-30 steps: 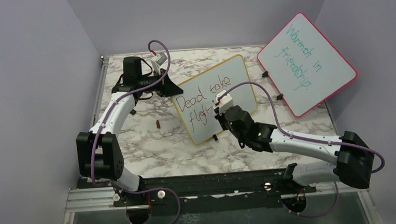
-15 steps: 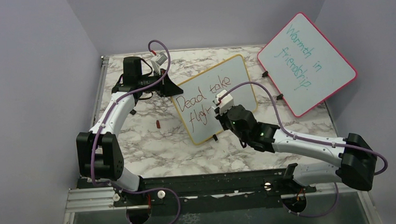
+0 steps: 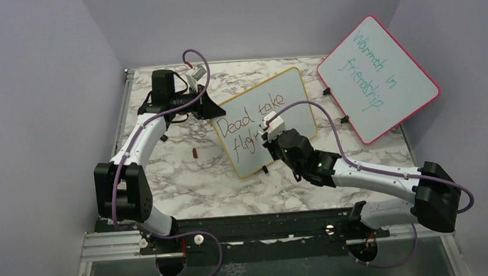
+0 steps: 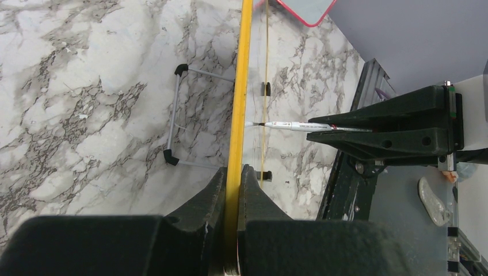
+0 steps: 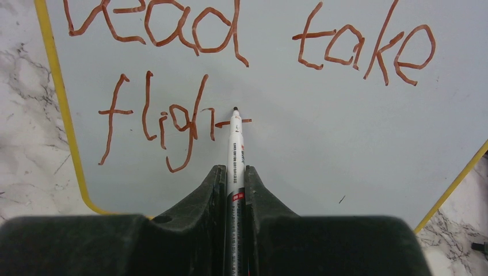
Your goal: Write a sentence on the whiteboard
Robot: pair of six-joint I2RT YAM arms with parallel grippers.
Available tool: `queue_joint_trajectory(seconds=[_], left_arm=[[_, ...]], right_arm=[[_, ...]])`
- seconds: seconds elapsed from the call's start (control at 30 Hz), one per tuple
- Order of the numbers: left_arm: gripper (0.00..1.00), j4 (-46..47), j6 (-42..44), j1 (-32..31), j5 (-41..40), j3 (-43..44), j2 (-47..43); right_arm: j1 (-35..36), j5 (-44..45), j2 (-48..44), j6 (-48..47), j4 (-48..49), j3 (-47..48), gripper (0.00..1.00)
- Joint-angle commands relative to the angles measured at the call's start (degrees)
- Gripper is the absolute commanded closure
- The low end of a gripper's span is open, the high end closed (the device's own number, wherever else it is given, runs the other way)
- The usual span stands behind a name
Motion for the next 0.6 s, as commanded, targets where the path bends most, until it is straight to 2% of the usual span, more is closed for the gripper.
queue_joint_trajectory(seconds=[0.0, 0.27, 0.57], left_arm=[[1.0, -2.89, 4.87, 1.07, -13.26, -1.07, 3.05], [1.0, -2.93, 4.87, 0.99, -13.26, -1.09, 3.05], [1.0, -2.87, 4.87, 1.02, -13.21, -1.07, 3.01]], right_arm=[[-0.28, -0.89, 0.67, -0.42, 3.15, 1.76, 1.0], [-0.33, -0.16, 1.51, -0.44, 2.8, 1.95, 1.0], [-0.28, -0.83, 0.1, 1.27, -1.84, 0.45, 1.0]])
